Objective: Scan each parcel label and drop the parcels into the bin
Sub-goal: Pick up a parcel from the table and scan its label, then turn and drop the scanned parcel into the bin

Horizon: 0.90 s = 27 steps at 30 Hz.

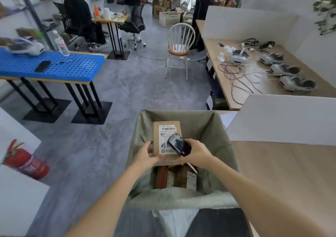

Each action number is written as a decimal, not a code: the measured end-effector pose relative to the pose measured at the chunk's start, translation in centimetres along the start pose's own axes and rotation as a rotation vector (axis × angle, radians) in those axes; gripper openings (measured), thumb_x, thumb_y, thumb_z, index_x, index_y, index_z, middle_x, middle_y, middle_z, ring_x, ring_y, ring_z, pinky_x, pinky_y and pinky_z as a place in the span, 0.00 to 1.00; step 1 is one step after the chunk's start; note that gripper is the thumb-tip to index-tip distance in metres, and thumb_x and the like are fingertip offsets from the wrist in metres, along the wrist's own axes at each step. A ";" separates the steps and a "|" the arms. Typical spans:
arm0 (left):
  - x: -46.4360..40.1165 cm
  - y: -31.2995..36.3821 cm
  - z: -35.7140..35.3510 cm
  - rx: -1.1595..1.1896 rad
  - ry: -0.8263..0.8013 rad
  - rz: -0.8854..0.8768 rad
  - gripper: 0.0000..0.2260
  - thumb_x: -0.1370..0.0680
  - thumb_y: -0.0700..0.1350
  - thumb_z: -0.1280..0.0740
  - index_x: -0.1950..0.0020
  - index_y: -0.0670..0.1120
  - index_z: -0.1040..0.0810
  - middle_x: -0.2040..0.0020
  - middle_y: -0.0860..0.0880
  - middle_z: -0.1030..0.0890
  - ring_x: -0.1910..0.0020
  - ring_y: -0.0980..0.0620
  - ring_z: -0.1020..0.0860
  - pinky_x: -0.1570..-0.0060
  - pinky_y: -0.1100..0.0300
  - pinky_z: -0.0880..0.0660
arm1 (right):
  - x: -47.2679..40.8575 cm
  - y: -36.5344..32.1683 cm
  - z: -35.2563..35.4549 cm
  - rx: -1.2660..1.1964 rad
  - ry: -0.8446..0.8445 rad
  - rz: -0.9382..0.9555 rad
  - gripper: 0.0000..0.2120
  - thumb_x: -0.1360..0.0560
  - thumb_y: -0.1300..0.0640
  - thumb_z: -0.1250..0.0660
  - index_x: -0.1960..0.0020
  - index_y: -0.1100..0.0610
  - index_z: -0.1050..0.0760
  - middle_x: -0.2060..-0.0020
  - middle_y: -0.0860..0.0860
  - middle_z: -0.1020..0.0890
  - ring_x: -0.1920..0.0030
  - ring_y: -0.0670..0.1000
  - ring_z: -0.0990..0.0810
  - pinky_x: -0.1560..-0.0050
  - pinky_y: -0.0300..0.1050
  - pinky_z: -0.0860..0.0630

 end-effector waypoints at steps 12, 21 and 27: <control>-3.7 -11.5 -4.3 -0.113 -0.018 0.252 0.41 0.29 0.44 0.21 0.22 0.46 0.39 0.32 0.49 0.26 0.42 0.57 0.31 0.42 0.61 0.33 | -5.6 10.4 -10.2 -0.029 -0.255 -0.132 0.32 0.40 0.47 0.17 0.38 0.51 0.23 0.48 0.45 0.17 0.49 0.48 0.18 0.45 0.50 0.18; -5.3 -15.6 -6.2 -0.224 -0.050 0.402 0.38 0.28 0.43 0.23 0.22 0.44 0.38 0.33 0.47 0.26 0.33 0.49 0.28 0.36 0.59 0.31 | -7.7 13.6 -12.6 0.030 -0.316 -0.128 0.37 0.39 0.49 0.17 0.33 0.52 0.24 0.44 0.47 0.18 0.44 0.51 0.19 0.43 0.48 0.21; -6.3 -14.9 -4.9 -0.317 -0.018 0.423 0.38 0.24 0.50 0.28 0.20 0.47 0.43 0.24 0.43 0.33 0.26 0.45 0.33 0.28 0.51 0.36 | -9.2 14.3 -9.9 0.027 -0.264 -0.142 0.39 0.37 0.48 0.17 0.30 0.54 0.26 0.40 0.49 0.18 0.43 0.51 0.19 0.45 0.46 0.22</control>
Point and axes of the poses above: each hand's wrist, its own x-axis away from the middle knuckle, its own z-axis out of the back of the hand, y = z × x, the point moved 8 cm from there along -x, towards the middle knuckle
